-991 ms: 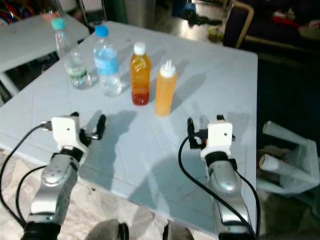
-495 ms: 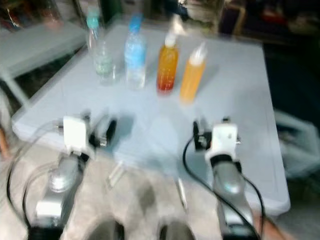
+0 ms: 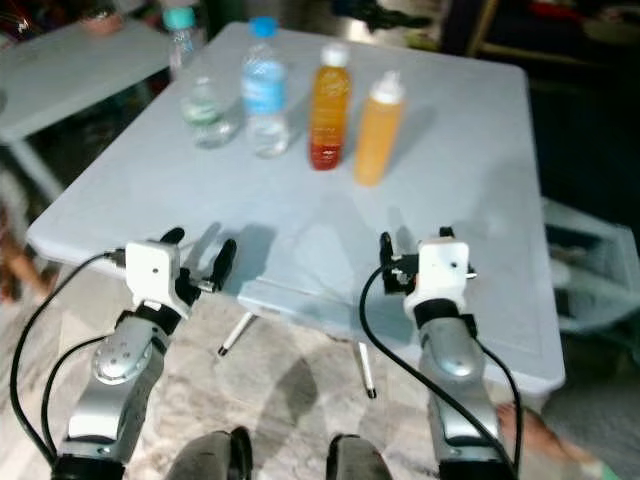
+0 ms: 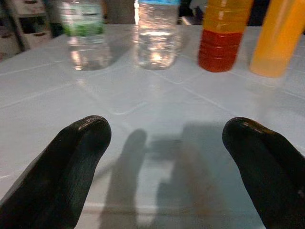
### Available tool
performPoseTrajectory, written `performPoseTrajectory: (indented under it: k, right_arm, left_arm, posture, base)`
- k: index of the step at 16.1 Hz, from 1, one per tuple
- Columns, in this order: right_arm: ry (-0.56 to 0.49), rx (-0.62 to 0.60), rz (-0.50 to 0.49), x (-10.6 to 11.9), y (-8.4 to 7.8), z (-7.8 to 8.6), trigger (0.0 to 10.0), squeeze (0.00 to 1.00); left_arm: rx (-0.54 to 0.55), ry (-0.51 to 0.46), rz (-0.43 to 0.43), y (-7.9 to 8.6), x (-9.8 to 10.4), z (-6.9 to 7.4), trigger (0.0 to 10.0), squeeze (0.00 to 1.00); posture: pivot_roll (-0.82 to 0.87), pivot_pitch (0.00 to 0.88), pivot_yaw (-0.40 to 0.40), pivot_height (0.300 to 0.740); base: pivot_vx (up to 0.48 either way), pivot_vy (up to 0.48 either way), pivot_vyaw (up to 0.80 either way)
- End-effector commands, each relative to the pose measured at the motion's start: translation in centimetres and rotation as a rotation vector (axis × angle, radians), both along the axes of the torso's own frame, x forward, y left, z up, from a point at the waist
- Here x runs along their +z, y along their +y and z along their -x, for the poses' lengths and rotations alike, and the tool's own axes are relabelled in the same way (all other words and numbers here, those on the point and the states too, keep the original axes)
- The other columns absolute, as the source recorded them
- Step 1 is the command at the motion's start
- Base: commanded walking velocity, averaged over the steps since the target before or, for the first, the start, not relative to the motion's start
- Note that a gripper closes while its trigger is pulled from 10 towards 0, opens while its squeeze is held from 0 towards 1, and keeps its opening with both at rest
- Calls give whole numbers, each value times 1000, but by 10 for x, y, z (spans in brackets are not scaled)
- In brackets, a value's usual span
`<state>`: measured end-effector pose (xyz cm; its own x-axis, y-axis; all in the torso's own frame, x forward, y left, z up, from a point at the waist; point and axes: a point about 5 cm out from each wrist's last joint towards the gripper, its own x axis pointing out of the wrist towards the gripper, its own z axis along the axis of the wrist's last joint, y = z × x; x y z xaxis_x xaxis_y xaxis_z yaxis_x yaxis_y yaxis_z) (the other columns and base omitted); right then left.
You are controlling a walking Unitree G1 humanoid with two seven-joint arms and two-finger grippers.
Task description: Restocking fridge
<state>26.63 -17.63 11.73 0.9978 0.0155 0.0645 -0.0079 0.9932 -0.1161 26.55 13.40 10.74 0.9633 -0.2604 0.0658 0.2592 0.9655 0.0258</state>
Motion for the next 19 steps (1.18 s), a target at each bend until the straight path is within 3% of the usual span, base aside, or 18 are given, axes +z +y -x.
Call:
performPoseTrajectory:
  k: [1,12,19]
  right_arm:
    - [5,-5,2,-1,-2,0,10000,0]
    - [-72,16,50,13,-1,-4,10000,0]
    - [-85,34,50,14,3,-6,10000,0]
  left_arm:
    - [-5,-14,-4,-1,3,0,10000,0]
    - [-34,-8,17,-4,3,-1,10000,0]
    - [-23,-12,9,-2,3,1,10000,0]
  posture:
    - [10,113,-27,740]
    - [10,109,-27,740]
    - [20,117,-25,740]
  base:
    - [244,0,-569]
    - [332,0,0]
    - [0,0,0]
